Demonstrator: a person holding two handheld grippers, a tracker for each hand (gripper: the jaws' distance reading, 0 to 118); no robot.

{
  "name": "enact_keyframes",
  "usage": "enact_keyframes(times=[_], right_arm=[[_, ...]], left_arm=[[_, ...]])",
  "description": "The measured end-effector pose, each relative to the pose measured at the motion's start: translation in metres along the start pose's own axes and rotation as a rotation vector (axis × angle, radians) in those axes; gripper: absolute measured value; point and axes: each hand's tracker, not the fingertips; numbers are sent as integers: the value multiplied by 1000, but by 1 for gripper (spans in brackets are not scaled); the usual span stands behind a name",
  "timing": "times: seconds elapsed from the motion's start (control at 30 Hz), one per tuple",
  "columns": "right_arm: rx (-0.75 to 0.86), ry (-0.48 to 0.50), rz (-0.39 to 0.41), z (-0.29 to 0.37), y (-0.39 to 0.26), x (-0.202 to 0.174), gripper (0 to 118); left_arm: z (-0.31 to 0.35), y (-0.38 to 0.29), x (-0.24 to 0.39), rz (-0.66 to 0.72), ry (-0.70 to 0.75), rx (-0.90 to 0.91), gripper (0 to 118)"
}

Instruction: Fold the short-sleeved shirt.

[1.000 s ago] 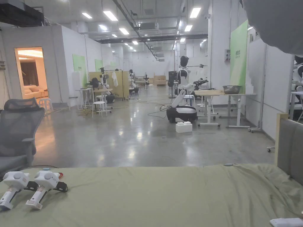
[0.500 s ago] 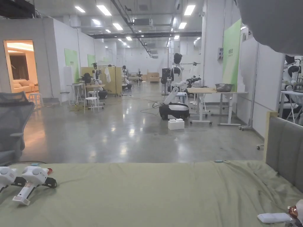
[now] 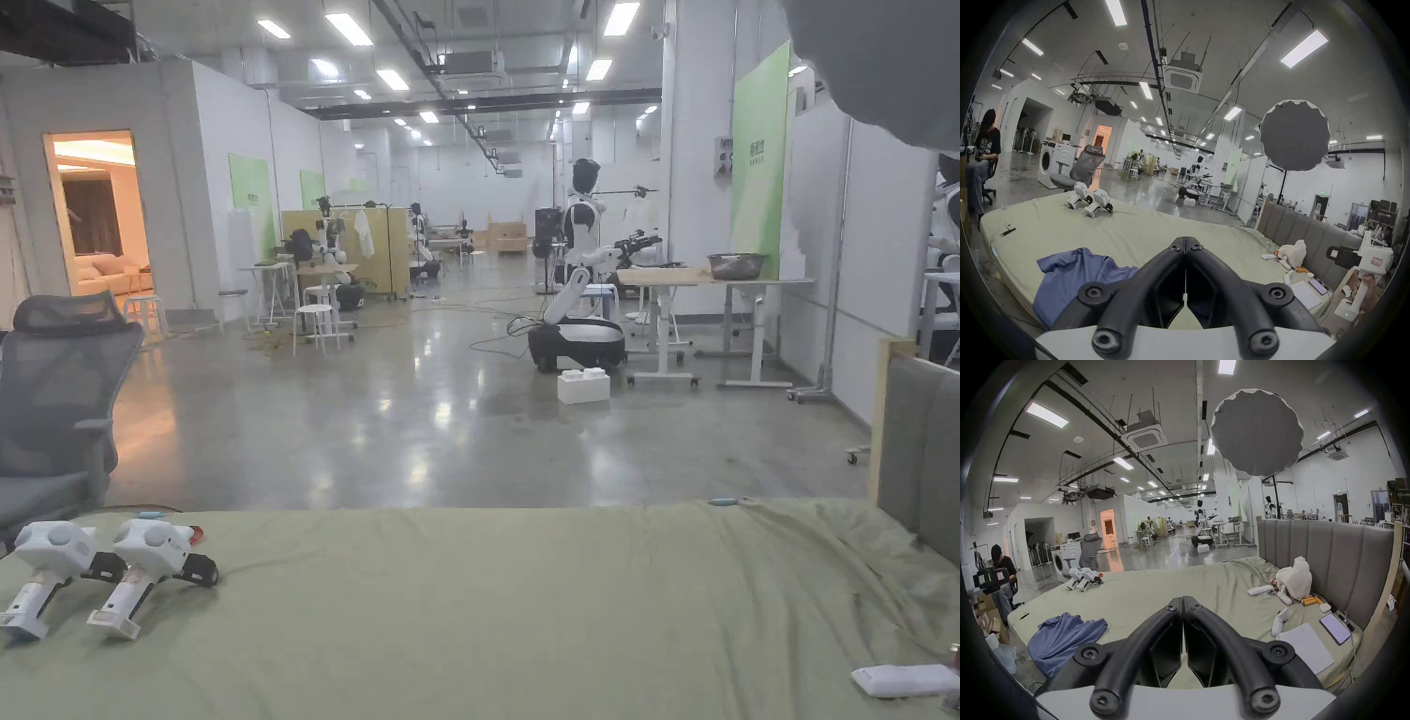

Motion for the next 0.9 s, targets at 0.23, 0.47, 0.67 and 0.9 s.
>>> enact_keyframes(times=[0.23, 0.47, 0.67, 0.9], right_arm=[[-6, -5, 8, 1, 3, -5, 0], [-1, 6, 24, 3, 7, -5, 0], [-56, 19, -4, -11, -10, -3, 0], [-185, 19, -8, -42, -43, 2, 0]], left_arm=[[0, 3, 7, -95, 20, -12, 0], [-9, 9, -9, -152, 96, -107, 32], [-48, -10, -65, -155, 161, -361, 77], [-126, -78, -133, -146, 237, -583, 104]])
